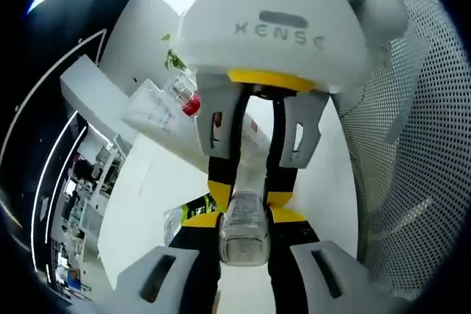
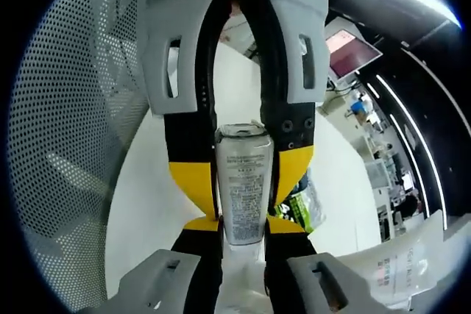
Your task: Arrange the skincare products in the storage area until every visible bottle or jar stands upright without overlapping.
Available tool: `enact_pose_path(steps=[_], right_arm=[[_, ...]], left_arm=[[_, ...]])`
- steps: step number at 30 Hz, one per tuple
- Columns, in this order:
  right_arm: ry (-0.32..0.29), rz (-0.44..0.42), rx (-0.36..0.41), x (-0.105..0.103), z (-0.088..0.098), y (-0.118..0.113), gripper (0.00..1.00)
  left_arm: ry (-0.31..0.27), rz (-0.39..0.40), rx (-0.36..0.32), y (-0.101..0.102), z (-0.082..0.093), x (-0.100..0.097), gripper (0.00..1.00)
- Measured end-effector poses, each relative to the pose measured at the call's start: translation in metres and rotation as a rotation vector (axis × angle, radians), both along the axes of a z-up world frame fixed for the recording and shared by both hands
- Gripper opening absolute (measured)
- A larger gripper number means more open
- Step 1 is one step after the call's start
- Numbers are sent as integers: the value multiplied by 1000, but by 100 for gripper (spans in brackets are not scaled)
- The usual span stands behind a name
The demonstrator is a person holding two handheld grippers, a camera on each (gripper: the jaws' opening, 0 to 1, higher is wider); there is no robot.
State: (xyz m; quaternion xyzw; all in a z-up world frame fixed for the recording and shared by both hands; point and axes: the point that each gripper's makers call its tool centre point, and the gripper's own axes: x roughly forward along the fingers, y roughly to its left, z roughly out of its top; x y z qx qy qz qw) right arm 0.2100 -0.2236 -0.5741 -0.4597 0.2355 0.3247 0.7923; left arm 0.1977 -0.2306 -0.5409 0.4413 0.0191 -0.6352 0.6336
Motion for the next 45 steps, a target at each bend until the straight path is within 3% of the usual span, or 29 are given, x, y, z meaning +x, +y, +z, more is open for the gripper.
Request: enact_pose_path(steps=[7,13,18,21,25,31,34,36,38,39,40,41,42,43,45], right_arm=[[38,0,2,-4,-5,-4,12],[105,7,-26,-12,-18,-7,10],[100,3,-23,-10,-18,-6,10],[116,-8,-13,-11,-20,-6,10],[122,-6,-11,-12,-20,-7,9],[62,20,6,-10,-3,-6,9],[10,61,17,-8,7,3,8],[-11,96,-33,-10,7,5,7],[6,96,-23,-12,7,6,0],[-7,165,58,-21,18,25,0],[-22,125,137,-20,28,32,0],[-42,127,192,-19,38,42,0],[-10,104,173,-16,31,43,0],[-7,120,132,-16,23,43,0],[30,143,44,-20,5,34,0]], left_arm=[[57,8,-25,1,2,-4,24],[75,-11,16,5,-6,-10,24],[98,20,45,11,-13,-5,24],[72,27,101,18,-22,-2,24],[61,26,124,20,-26,-1,24],[-38,91,224,36,-36,21,24],[-46,103,229,38,-36,24,24],[-65,115,237,40,-35,27,24],[-73,116,263,43,-39,29,24],[-77,87,240,37,-35,26,24],[-58,109,210,32,-32,26,24],[-11,81,186,26,-31,17,24],[-4,122,231,34,-36,22,24],[-64,89,249,35,-37,27,24],[-60,114,255,39,-39,29,24]])
